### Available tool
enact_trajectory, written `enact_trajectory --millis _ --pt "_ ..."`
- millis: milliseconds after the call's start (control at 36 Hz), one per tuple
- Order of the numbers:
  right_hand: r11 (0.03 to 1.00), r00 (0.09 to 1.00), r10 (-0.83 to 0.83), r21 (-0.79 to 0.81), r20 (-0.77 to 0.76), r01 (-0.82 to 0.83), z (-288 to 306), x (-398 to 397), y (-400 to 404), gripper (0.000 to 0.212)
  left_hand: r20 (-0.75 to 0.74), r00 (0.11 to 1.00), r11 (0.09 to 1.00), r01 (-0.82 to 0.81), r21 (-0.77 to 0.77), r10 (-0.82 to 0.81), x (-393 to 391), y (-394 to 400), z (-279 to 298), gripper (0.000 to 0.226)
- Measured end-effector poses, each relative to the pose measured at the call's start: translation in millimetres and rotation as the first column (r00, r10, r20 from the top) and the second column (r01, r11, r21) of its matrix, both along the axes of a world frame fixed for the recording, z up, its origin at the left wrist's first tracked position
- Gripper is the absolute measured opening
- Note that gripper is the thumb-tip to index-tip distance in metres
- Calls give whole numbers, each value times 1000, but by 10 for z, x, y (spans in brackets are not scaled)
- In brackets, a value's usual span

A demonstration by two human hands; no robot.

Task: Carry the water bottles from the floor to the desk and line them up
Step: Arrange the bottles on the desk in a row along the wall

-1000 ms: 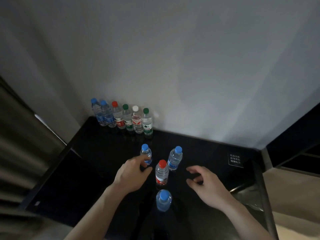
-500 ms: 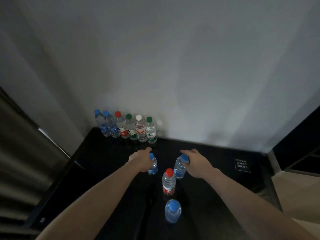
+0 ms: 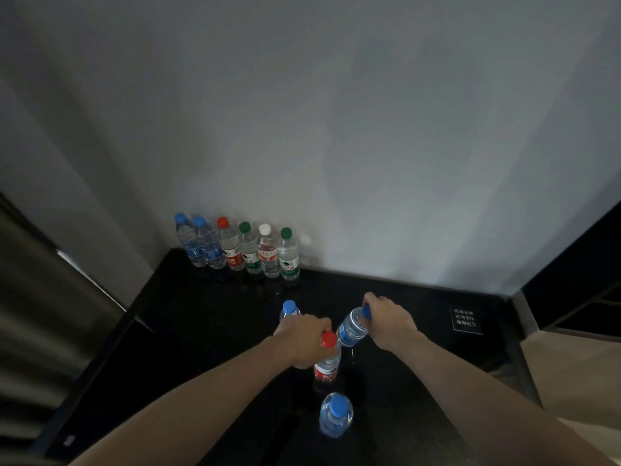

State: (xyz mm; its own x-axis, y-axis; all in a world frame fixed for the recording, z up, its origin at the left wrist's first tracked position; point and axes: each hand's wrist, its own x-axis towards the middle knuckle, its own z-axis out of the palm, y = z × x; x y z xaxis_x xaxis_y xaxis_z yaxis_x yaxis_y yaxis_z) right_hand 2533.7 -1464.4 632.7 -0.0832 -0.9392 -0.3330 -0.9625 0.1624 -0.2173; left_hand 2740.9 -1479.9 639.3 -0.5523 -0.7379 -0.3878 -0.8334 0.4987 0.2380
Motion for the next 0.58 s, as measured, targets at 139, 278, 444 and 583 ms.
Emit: enact_trajectory --millis 139,278,444,583 --pt "1000 1000 -24 -19 14 24 5 -43 -30 39 39 998 997 53 -59 -50 -239 -94 59 30" --pt "997 997 -67 -26 35 68 71 -112 -150 24 74 997 991 45 -123 -36 -380 -443 171 33" --pt "997 998 -56 -52 28 58 163 -147 -310 31 8 1000 974 19 -225 -18 -398 -849 344 30" --pt "994 995 -91 -54 40 93 213 -259 -464 26 1 1000 965 9 -260 -9 -411 -1190 442 22"
